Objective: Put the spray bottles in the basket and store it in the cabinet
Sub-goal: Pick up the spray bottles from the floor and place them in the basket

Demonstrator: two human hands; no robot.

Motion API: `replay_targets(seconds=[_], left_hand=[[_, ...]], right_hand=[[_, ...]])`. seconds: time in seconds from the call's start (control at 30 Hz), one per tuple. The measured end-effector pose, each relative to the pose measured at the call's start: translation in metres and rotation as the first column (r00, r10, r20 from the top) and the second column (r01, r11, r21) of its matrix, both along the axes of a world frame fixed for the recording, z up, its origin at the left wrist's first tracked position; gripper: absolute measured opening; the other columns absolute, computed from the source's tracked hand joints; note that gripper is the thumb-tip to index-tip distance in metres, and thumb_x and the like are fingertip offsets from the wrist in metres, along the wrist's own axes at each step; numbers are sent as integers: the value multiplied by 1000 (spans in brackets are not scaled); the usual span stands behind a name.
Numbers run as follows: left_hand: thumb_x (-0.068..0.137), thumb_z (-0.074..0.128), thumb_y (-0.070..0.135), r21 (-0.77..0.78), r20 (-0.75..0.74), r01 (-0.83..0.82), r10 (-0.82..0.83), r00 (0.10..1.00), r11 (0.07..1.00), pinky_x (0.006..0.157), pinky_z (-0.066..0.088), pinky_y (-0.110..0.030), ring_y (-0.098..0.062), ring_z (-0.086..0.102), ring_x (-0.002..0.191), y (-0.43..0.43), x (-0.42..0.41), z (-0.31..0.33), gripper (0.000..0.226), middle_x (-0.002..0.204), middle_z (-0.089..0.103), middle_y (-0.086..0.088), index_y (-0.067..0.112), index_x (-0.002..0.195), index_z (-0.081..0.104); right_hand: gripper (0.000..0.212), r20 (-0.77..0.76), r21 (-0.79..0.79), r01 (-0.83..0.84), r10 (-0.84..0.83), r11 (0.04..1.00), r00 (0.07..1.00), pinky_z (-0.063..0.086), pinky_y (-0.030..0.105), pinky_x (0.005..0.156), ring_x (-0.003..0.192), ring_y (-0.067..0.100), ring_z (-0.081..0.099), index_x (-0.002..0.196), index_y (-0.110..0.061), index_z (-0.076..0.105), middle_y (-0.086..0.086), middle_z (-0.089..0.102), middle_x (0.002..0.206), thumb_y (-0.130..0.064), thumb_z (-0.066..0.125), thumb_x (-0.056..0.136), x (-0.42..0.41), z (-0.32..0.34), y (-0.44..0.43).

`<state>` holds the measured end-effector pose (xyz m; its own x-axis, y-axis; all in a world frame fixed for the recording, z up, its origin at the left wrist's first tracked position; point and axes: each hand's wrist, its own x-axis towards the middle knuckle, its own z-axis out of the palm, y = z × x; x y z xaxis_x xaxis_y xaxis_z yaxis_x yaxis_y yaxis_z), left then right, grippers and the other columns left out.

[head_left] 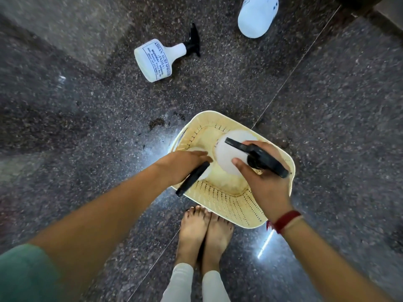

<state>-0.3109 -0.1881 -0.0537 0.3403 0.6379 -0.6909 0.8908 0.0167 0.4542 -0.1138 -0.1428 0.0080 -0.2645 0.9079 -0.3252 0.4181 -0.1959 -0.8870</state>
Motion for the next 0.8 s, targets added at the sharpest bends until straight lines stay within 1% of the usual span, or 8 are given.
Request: replay_targets(seconds=[0.07,0.17,0.23,0.33,0.4,0.5,0.6,0.8], left_hand=[[86,46,-9,37,4,-141,141,990,989,98,42,-28,-21,52,127,0,-4,12,66,152,36,2,27,141,41],[75,43,-20,16,-20,-229,229,973,973,95,45,-26,-23,56,121,-2,-11,30,77,141,50,-2,25,137,48],[80,42,-15,35,-80,-281,283,956,959,95,47,-31,-24,59,116,-5,-12,42,70,138,54,-5,23,138,47],[94,43,12,113,-59,-483,491,869,868,77,51,-32,-29,64,89,-10,-4,56,38,120,66,-11,19,130,54],[94,48,39,131,2,-585,590,807,800,74,51,-30,-27,65,85,-16,5,61,38,111,69,-7,18,124,57],[83,60,54,129,-90,-507,519,850,853,67,47,-30,-27,65,88,-26,17,57,49,100,64,-4,19,116,53],[87,62,39,124,-190,-445,461,867,887,59,41,-30,-29,64,83,-33,25,46,40,97,61,-5,19,117,46],[96,47,24,234,-162,-436,477,864,869,50,39,-30,-28,49,56,-39,27,34,26,74,66,-10,20,122,48]], right_hand=[[34,-17,-27,-39,38,999,999,48,29,91,89,6,62,98,-20,65,-2,67,94,-1,78,73,-4,-13,3],[45,-1,-65,-64,64,996,998,48,17,77,78,-1,58,95,-32,59,-9,66,92,3,75,72,-12,-32,7],[53,42,-77,-41,45,996,998,50,22,79,80,-1,60,92,-36,50,-14,66,98,7,73,71,-17,-43,11],[54,25,-138,20,-17,990,1000,50,25,83,95,6,64,89,-32,46,-10,66,104,13,68,70,-20,-59,21],[52,41,-146,12,-6,989,999,50,22,80,88,6,62,89,-29,51,-10,64,97,16,67,70,-22,-66,23],[47,6,-171,40,-40,984,999,46,20,74,75,3,55,88,-19,56,-5,57,84,24,58,71,-26,-71,21],[41,4,-197,116,-117,974,993,48,13,71,76,-6,59,90,-10,59,-3,60,86,25,58,70,-26,-72,20],[39,57,-163,145,-137,976,989,50,21,79,90,16,59,89,-13,60,2,63,91,22,51,74,-29,-74,18]])
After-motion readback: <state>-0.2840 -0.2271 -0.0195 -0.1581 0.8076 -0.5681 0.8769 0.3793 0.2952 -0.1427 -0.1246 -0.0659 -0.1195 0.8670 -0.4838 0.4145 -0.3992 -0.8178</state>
